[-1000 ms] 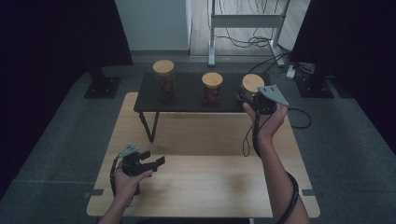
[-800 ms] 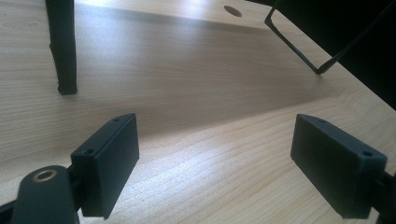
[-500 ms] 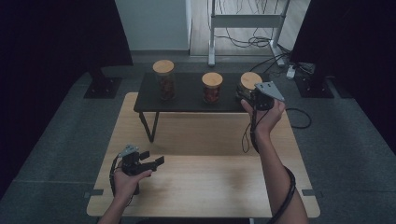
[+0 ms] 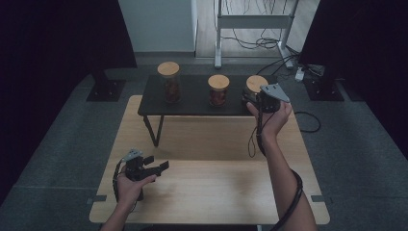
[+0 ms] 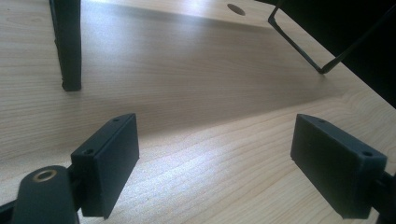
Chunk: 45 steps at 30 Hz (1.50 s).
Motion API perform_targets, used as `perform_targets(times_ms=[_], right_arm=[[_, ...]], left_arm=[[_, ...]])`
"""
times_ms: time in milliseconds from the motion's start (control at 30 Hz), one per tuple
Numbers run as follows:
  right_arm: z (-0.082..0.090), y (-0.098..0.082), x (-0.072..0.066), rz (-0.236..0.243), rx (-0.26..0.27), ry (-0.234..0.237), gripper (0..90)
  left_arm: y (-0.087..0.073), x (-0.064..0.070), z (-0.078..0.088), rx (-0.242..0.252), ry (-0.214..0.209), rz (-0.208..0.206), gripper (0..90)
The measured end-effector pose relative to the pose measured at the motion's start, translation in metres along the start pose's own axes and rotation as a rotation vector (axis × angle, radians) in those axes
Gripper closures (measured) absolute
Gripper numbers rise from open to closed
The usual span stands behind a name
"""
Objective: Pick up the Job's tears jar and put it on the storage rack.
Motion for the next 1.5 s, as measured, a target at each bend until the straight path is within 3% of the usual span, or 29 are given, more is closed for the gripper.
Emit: perform_targets(times_ms=[567, 1500], right_arm=[[-0.0100, -0.0006, -0.0013, 0.010, -0.018, -0.008, 24.9], [-0.0075, -0.0015, -0.0014, -0.006, -0.007, -0.005, 23.7]], left_arm=[[-0.0013, -0.0015, -0.0024, -0.009, 0.000, 0.002, 15.1], [0.0043, 0.0020, 0.0022, 0.014, -0.006, -0.006, 15.1]])
Point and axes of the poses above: each handheld gripper's, and its own axes: z roughly backward along the jaws, y roughly out of its top, x roughly to its right, the point moved 10 cm from there along -z, roughly forward along the jaws, and after that the axes turned 1 degree about y, right-handed, at the moved point
